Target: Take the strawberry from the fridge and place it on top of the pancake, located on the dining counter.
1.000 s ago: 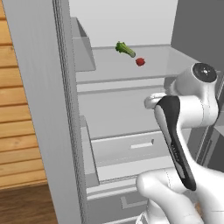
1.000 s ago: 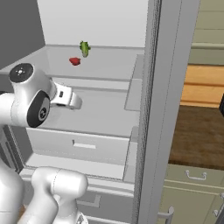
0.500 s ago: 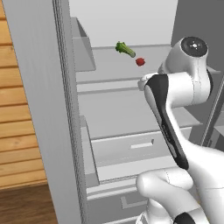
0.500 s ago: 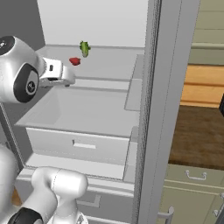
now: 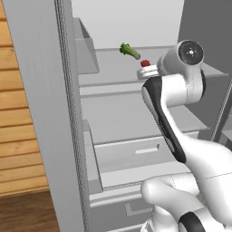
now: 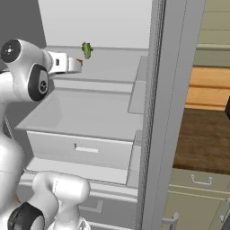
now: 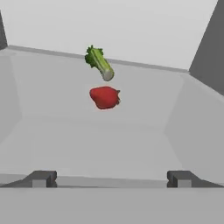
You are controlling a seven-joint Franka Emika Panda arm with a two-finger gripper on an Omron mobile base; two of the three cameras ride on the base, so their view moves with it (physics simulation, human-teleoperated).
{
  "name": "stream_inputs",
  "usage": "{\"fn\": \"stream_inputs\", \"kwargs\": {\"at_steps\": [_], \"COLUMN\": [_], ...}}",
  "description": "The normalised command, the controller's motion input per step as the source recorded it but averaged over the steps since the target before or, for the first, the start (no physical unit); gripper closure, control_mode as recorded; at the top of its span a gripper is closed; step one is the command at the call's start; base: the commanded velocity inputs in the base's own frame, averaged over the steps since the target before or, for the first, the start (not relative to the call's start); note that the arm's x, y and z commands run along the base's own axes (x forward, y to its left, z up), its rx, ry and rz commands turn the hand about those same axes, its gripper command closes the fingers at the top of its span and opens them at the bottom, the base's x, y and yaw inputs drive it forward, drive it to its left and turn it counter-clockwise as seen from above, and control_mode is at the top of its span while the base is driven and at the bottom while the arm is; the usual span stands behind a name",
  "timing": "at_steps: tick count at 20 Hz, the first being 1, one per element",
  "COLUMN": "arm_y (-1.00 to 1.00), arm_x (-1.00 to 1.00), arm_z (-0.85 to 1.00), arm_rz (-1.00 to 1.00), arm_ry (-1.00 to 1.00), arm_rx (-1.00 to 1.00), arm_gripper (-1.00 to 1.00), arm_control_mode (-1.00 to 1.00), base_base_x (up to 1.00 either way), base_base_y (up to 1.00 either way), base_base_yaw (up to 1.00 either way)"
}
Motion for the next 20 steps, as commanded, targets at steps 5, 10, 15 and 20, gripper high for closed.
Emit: {"fn": "stream_inputs", "kwargs": {"at_steps": [5, 10, 15, 20], "arm_y": [0.0, 0.0, 0.0, 0.0], "arm_x": [0.54, 0.36, 0.28, 0.22], "arm_z": [0.31, 0.28, 0.04, -0.11], "arm_rz": [-0.01, -0.01, 0.0, 0.0], "arm_ry": [0.02, 0.25, 0.05, -0.01], "arm_rx": [0.03, 0.1, 0.03, 0.0], "arm_gripper": [-1.0, -1.0, -1.0, -1.0], "arm_control_mode": [-1.0, -1.0, -1.0, -1.0], "base_base_x": [0.0, 0.0, 0.0, 0.0], "base_base_y": [0.0, 0.0, 0.0, 0.0], "base_base_yaw": [0.0, 0.0, 0.0, 0.0]}}
